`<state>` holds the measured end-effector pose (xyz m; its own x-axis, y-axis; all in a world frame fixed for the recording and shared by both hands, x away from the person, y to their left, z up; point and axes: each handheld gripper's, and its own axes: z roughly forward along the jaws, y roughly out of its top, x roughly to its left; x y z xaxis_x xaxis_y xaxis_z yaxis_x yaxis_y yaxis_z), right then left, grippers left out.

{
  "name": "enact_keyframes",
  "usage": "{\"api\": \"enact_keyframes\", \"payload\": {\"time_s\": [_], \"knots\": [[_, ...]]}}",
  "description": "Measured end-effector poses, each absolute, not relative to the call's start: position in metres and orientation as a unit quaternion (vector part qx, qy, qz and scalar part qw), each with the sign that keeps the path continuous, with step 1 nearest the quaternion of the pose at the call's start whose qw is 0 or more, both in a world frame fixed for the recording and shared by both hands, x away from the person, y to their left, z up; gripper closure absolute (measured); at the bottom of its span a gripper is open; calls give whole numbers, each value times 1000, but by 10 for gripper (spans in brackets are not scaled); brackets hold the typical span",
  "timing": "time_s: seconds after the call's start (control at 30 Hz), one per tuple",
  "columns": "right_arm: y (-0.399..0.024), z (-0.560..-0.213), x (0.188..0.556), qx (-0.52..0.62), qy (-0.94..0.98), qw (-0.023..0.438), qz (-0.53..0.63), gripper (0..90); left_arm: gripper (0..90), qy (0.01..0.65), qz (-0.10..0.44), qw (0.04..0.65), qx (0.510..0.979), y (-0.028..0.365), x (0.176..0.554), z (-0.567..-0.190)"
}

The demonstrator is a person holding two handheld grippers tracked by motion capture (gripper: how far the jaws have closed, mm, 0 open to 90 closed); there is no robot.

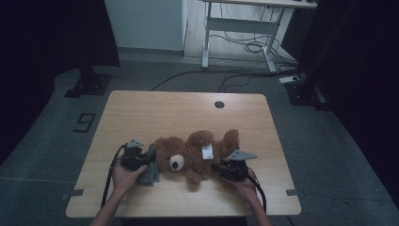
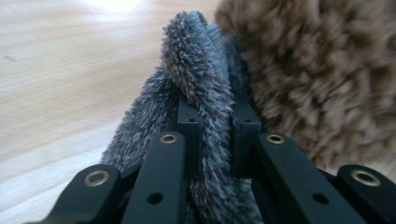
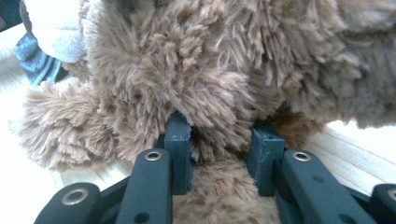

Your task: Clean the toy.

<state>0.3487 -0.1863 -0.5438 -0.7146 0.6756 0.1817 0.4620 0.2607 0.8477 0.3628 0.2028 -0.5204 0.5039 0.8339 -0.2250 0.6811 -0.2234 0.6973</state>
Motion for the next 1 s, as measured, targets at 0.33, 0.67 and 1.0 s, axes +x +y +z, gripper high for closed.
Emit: {"api": "enact_keyframes", "payload": {"time_s": [0.33, 0.67, 1.0], "knots": [[-177, -543, 379, 365, 786, 126, 482, 664, 784, 494, 125, 403, 760, 188, 397, -511], [-176, -544, 395, 360, 784, 135, 488, 651, 783, 481, 162, 441, 740, 208, 389, -467], [-177, -546, 388, 364, 781, 138, 489, 648, 783, 433, 197, 454, 754, 158, 415, -396]]}}
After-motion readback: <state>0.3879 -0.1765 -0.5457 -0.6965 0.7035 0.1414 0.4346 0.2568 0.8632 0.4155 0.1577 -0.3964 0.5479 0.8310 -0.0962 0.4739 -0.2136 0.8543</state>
